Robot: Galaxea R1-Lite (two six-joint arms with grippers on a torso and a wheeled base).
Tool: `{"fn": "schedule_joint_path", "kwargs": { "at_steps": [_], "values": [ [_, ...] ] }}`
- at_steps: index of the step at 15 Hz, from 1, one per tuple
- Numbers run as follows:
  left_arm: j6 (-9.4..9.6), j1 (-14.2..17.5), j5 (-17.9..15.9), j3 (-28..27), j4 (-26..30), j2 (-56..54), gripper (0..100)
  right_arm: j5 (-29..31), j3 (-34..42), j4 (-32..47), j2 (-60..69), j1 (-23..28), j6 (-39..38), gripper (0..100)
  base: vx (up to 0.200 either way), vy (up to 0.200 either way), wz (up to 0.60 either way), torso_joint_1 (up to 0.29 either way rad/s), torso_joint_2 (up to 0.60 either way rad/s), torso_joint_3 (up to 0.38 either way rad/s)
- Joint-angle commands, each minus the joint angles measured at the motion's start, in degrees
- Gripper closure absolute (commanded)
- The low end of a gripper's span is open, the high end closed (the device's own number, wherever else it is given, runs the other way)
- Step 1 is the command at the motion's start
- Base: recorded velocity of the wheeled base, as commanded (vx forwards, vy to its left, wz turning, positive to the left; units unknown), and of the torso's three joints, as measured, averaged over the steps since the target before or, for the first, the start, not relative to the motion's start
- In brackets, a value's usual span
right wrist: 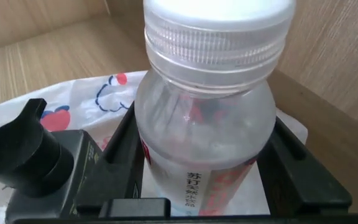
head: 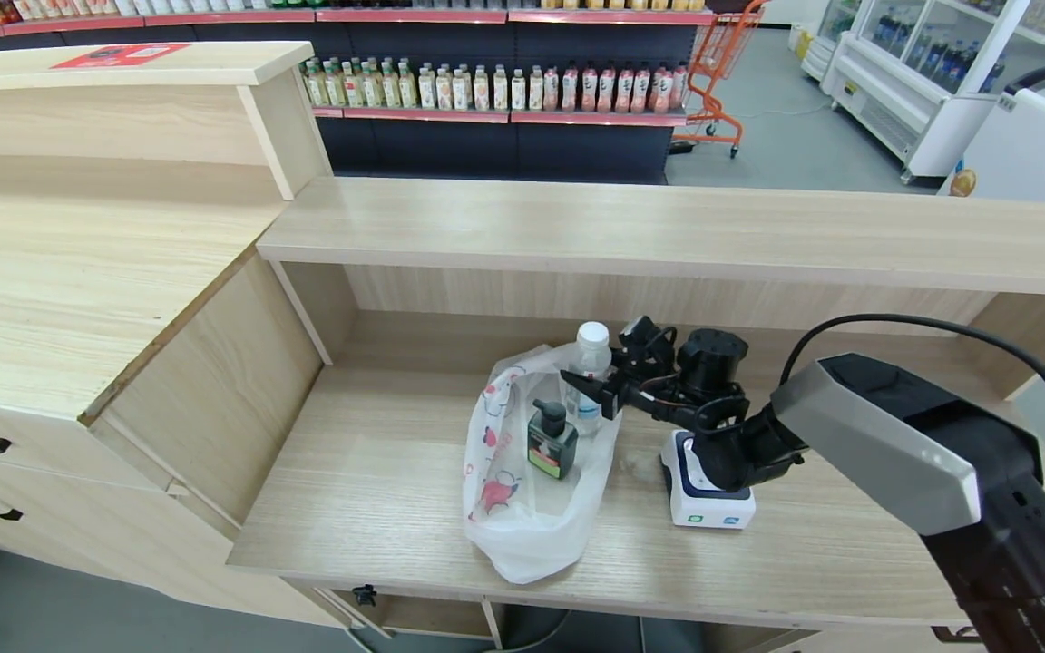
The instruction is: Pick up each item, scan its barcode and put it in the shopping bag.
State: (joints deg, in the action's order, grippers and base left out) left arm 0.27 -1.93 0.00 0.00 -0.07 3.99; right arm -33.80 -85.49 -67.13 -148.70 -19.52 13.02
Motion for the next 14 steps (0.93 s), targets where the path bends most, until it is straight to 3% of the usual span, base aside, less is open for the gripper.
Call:
{"fn": "schedule_joint_path", "kwargs": {
  "at_steps": [1,2,6,9,12,14],
  "values": [
    [0.00,0.0,0.0,0.0,0.0,0.0,0,0.0,0.2,-0.2,-0.1,0.0,0.0,100,0.000,0.000,0.00,0.000,0.00,0.000],
    [0.00,0.0,0.0,0.0,0.0,0.0,0,-0.1,0.5,-0.4,0.3,0.0,-0.3,0,0.000,0.000,0.00,0.000,0.00,0.000],
    [0.00,0.0,0.0,0.0,0.0,0.0,0,-0.2,3.3,-0.4,6.4,-0.1,-3.5,0,0.000,0.000,0.00,0.000,0.00,0.000],
    [0.00,0.0,0.0,0.0,0.0,0.0,0,0.0,11.2,-0.5,16.2,1.0,-9.7,0,0.000,0.000,0.00,0.000,0.00,0.000],
    [0.00,0.0,0.0,0.0,0.0,0.0,0,0.1,25.9,-0.4,29.8,4.7,-14.5,0,0.000,0.000,0.00,0.000,0.00,0.000],
    [0.00,0.0,0.0,0.0,0.0,0.0,0,0.3,37.9,3.4,41.2,10.6,-17.6,0,0.000,0.000,0.00,0.000,0.00,0.000]
  ]
}}
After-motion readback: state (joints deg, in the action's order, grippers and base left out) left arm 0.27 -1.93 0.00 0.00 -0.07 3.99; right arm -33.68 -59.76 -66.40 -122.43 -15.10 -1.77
